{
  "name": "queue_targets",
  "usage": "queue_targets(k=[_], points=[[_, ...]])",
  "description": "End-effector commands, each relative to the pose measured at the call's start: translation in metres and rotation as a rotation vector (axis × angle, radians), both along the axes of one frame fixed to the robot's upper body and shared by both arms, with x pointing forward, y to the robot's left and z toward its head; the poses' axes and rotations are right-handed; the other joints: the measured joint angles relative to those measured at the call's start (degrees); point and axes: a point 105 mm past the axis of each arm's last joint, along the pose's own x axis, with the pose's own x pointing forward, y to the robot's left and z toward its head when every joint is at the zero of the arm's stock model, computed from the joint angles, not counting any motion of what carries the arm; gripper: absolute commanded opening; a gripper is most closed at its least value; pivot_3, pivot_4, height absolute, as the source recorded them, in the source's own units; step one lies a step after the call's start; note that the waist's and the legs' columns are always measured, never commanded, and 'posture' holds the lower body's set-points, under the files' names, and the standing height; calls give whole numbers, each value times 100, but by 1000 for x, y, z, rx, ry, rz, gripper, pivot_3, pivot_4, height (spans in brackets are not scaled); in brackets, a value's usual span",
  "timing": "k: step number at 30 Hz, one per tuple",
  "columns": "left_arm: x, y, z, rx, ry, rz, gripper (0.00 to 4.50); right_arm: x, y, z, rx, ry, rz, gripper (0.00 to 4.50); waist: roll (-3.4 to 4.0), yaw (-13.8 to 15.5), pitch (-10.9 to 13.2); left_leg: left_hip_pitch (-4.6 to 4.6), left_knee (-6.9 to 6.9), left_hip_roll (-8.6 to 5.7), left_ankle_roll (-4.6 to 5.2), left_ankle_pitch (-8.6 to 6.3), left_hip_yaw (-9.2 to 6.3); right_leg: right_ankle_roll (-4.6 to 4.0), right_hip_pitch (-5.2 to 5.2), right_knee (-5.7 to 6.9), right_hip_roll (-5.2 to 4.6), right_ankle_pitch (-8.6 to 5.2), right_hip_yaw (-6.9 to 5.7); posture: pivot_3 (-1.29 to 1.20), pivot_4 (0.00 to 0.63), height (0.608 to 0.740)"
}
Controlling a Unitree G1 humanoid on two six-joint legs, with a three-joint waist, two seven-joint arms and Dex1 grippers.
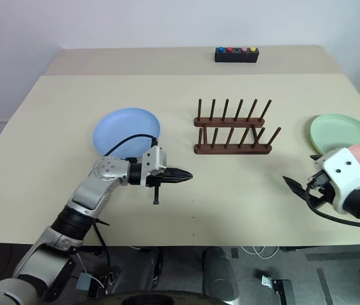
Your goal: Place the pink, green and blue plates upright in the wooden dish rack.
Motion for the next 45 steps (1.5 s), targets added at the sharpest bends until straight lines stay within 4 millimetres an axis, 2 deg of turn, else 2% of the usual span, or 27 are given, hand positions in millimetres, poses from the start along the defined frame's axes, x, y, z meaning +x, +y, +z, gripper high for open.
queue_targets(k=[1,4,8,10,14,18,20,23,30,33,37,41,45], points=[[0,5,12,-35,-40,24,0,-8,-11,11,-22,-26,-89,4465,0,-1,0,0,-1,0,0,0,0,0,-1,0,0,0,0,0,150,740],[2,10,12,-26,-62,57,0,-12,-16,7,-27,-9,-139,4465,0,-11,0,0,-4,1,0,0,0,-1,-4,1,1,0,0,0,150,740],[19,15,28,-98,-137,185,0,-17,-19,5,-13,0,-178,4465,-1,-2,1,-3,-2,1,0,0,1,-1,-5,0,0,-1,0,0,150,740],[21,18,36,-148,-157,199,0,-18,-22,1,-16,9,-200,4465,-1,-1,0,-6,-2,1,0,0,0,0,-7,-1,0,0,-1,0,150,740],[5,20,45,-237,-80,70,0,-14,-35,-8,-16,18,-282,4465,0,-9,0,-8,-2,1,0,0,1,0,-10,-2,-1,0,-1,0,150,740],[-1,21,41,-200,-12,27,0,-10,-55,-19,-21,33,-396,4465,0,-14,0,-9,-3,2,0,0,1,-3,-12,-2,0,-1,-1,0,150,740],[-4,21,43,-207,0,11,0,-9,-59,-21,-13,36,-411,4465,2,-12,-1,-9,-3,1,0,0,1,-8,-12,-1,0,-4,-1,0,150,740],[-7,19,44,-212,0,-6,0,-5,-59,-31,11,51,-425,3694,0,-13,0,-11,-3,1,0,0,1,-11,-13,-2,0,-6,-1,0,150,740],[-10,14,36,-192,-3,-19,0,-6,-57,-39,11,58,-436,171,2,-12,-1,-12,-3,1,0,0,1,-3,-13,-2,0,-1,-1,0,150,740],[-10,11,35,-194,-4,-19,0,-8,-58,-38,-14,54,-442,74,-1,-12,-1,-11,-1,1,0,0,0,-3,-13,-2,0,-1,-1,0,150,740],[-10,6,34,-203,-3,-23,0,-13,-59,-26,-117,26,-447,74,1,-9,-2,-12,-4,1,0,0,1,-2,-15,-1,0,-1,-1,0,150,740],[-11,1,32,-215,6,-25,0,-16,-58,-2,-243,-48,-457,74,2,-6,-3,-15,-2,1,0,0,1,-2,-16,-2,0,-1,-1,0,150,740],[-10,-3,31,-226,12,-27,0,-10,-34,35,-298,-206,-342,74,4,-23,-4,-16,-4,1,0,0,2,-2,-20,-1,0,-1,-1,0,150,740]])
